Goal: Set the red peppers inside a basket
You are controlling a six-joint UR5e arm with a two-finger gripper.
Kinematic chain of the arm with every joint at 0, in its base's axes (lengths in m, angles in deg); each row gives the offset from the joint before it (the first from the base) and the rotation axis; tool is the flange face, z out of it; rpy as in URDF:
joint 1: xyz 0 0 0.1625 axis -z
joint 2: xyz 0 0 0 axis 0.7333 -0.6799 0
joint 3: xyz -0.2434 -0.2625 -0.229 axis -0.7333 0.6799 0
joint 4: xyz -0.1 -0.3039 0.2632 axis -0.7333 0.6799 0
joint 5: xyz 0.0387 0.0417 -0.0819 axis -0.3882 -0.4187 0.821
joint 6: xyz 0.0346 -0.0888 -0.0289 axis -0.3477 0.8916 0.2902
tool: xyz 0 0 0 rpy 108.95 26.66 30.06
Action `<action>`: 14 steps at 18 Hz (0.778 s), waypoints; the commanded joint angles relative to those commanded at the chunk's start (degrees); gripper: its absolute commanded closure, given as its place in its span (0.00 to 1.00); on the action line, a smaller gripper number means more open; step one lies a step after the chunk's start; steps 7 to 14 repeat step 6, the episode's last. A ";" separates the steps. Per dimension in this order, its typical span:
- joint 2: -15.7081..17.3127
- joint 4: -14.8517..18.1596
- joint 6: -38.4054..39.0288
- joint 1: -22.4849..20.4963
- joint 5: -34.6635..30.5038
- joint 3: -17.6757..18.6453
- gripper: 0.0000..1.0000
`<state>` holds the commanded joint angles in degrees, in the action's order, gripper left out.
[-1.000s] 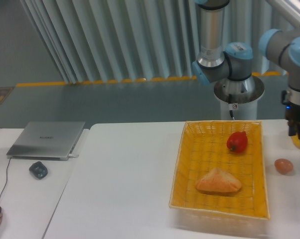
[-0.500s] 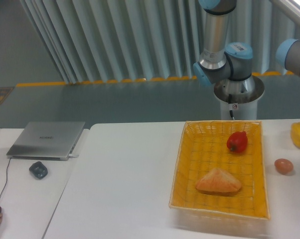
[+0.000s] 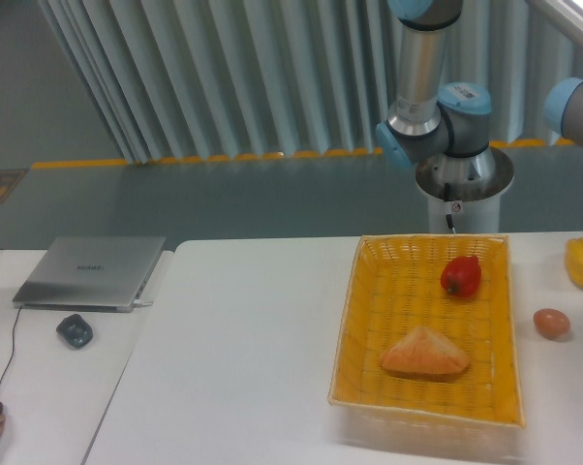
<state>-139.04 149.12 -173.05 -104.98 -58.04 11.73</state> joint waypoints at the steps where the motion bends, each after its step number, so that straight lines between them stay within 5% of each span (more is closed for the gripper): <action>1: 0.00 0.09 0.09 0.00 -0.18 0.17 0.00; 14: 0.00 0.35 0.88 -0.35 -0.53 0.70 0.00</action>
